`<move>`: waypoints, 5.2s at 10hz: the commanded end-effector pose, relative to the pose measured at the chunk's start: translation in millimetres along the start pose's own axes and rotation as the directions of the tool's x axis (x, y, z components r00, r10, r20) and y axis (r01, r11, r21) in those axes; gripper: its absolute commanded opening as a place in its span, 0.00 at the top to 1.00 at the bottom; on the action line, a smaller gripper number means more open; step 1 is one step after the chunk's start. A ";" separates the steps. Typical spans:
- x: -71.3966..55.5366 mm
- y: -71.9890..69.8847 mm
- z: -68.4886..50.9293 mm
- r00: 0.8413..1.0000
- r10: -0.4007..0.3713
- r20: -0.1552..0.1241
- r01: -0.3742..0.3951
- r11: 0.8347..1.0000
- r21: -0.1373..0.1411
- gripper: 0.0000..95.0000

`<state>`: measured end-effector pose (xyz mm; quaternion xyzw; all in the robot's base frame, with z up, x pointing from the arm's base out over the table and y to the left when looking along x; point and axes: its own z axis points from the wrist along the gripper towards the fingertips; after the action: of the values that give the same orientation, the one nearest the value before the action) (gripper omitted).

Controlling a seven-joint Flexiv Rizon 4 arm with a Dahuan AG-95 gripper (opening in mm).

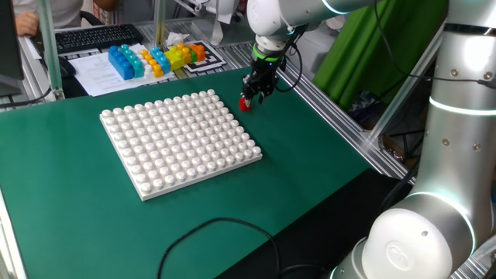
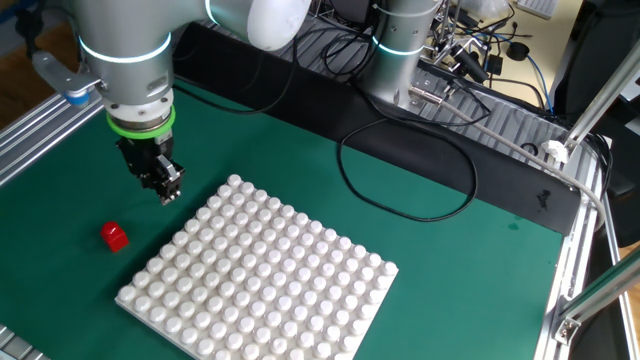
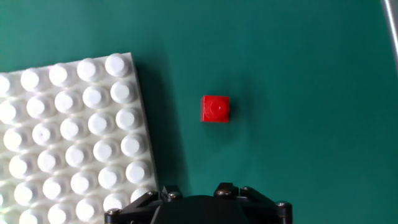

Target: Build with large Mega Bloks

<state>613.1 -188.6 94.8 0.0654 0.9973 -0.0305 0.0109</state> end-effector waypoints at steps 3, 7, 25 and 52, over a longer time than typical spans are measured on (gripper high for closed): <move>-1.5 0.3 0.6 0.999 -0.031 -0.016 0.031 1.000 0.001 0.60; -12.1 -6.9 4.0 0.998 -0.053 -0.021 0.053 0.999 -0.001 0.60; -81.4 -49.3 35.0 0.997 -0.080 0.006 0.080 0.996 -0.029 0.40; -88.6 -36.4 73.9 0.999 -0.039 0.019 0.040 0.997 -0.060 1.00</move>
<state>697.4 -240.1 25.2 0.0451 0.9988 -0.0007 0.0207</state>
